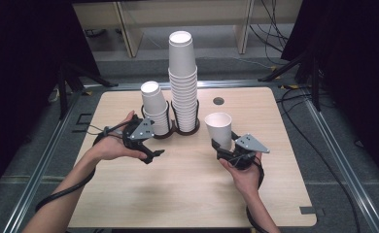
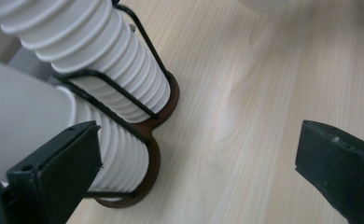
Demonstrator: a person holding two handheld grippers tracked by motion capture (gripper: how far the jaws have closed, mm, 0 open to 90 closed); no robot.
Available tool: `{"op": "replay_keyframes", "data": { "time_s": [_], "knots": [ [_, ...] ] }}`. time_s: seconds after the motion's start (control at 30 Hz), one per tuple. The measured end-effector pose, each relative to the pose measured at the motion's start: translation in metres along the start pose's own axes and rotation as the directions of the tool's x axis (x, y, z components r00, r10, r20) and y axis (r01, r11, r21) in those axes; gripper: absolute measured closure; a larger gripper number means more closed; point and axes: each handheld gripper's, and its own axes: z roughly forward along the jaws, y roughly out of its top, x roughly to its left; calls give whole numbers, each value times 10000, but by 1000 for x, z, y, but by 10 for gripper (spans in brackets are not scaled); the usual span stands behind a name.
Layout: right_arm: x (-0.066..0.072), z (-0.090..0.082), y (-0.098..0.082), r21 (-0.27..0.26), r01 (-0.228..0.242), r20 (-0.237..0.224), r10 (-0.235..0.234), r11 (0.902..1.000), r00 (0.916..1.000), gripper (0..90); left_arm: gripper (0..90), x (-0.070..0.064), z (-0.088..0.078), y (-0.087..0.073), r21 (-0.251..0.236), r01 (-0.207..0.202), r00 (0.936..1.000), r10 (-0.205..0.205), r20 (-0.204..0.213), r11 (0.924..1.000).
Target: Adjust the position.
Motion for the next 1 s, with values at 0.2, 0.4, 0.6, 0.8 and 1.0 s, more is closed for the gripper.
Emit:
{"op": "replay_keyframes", "data": {
  "time_s": [0.2,0.4,0.6,0.8,1.0],
  "knots": [
    [-12,-3,3,85,-44,814,37,10000,9967,271,0,-7,0,-27,-899,1419,9857,-1490,-790,9858],
    [-29,-3,6,-253,-101,1389,135,9996,9902,270,0,-22,-7,-62,-1839,2725,9480,-2962,-1162,9444],
    [-42,0,11,-297,-468,1966,517,9985,9791,269,0,-29,-12,-92,-2514,3579,9021,-4025,-1557,8993],
    [-56,10,14,-484,-823,2337,914,9954,9680,267,0,-42,-12,-116,-3051,4411,8375,-5093,-1980,8440],
    [-64,16,18,-395,-814,2670,891,9959,9596,265,0,-52,-9,-131,-3638,4730,7845,-5716,-2406,8024]
  ]
}}
